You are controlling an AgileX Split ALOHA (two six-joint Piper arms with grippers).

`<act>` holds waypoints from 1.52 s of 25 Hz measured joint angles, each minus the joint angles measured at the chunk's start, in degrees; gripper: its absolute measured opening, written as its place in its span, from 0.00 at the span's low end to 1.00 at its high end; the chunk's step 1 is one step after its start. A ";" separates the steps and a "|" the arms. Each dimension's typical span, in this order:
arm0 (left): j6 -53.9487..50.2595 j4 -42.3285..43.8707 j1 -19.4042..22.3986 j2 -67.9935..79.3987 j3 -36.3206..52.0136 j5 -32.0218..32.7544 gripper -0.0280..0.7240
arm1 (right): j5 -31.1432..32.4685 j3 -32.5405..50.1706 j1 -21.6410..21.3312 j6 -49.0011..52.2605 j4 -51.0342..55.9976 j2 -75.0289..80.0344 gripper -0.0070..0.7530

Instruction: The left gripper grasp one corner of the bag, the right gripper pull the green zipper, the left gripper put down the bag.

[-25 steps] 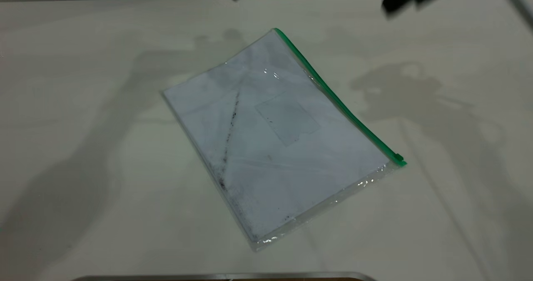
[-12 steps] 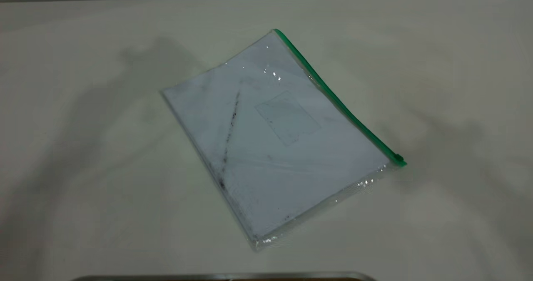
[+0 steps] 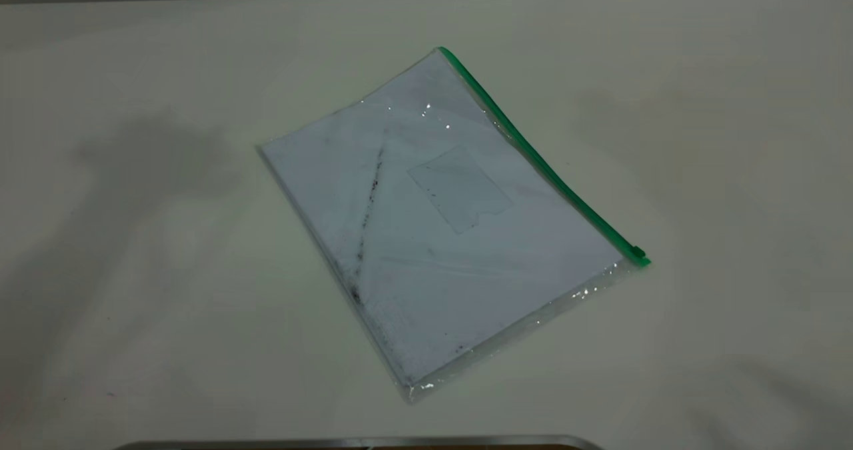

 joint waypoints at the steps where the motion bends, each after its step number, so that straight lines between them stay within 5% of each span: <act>1: -0.78 0.00 0.00 -1.50 0.86 0.00 0.81 | 0.86 1.36 0.00 0.75 -0.31 -1.89 0.73; 14: -3.61 0.11 0.00 -35.50 41.45 0.00 0.81 | 4.64 27.33 0.00 6.02 -1.34 -34.71 0.73; 22: -3.61 0.32 0.00 -50.98 61.75 0.00 0.81 | 4.93 33.52 0.00 8.11 -6.88 -44.08 0.73; 38: -5.17 -0.29 0.00 -77.64 88.18 0.00 0.81 | 4.98 40.89 0.00 16.07 -18.07 -44.12 0.73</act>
